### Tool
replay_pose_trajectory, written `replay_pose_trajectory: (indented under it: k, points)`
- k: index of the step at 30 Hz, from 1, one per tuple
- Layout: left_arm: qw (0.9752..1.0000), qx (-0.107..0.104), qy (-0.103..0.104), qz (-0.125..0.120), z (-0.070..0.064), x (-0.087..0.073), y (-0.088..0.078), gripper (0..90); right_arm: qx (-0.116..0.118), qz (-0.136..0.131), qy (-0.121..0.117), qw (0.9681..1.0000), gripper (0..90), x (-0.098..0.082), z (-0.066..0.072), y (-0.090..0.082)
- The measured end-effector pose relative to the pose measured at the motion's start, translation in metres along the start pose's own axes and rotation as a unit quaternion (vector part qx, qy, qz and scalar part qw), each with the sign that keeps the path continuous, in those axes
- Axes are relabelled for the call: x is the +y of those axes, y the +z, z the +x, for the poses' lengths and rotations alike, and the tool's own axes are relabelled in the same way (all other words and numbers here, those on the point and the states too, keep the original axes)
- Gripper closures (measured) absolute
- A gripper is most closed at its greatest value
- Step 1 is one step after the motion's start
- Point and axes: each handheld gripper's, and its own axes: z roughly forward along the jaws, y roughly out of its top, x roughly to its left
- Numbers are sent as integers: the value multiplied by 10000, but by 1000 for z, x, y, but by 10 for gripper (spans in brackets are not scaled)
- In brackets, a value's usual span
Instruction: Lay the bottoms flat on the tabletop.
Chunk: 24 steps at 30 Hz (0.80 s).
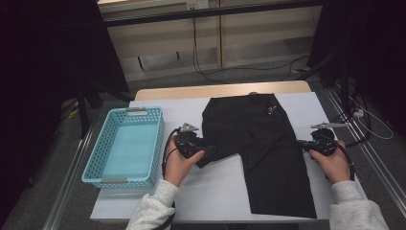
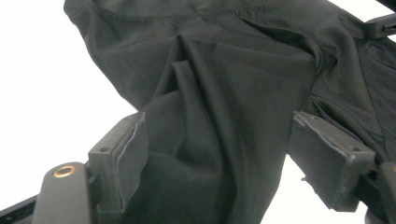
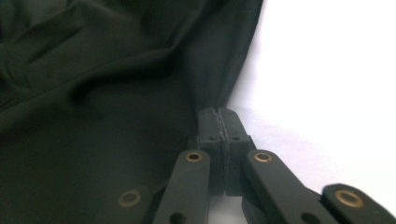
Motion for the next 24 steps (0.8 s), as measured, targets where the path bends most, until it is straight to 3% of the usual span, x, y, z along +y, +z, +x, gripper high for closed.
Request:
replay_pose_trajectory:
  k: [7, 11, 15, 18, 24]
  points:
    - [9998, 125, 55, -117, 6, 1, -5, 236, -182, -15, -26, 9998, 900, 1, -6, -1]
    - [9998, 121, 98, -93, 7, -1, -5, 245, -160, -56, -90, 9998, 897, 1, -6, -2]
    - [9999, 92, 118, -14, 8, -3, -2, 294, -331, -107, -380, 9987, 753, 3, 1, -1]
    - [9999, 18, 119, 123, 7, -5, 2, 370, -274, -234, -441, 9984, 630, 6, 6, -2]
    - [9992, -97, -26, 397, 4, -9, 8, 584, -188, -415, -604, 9971, 550, 11, 16, -7]
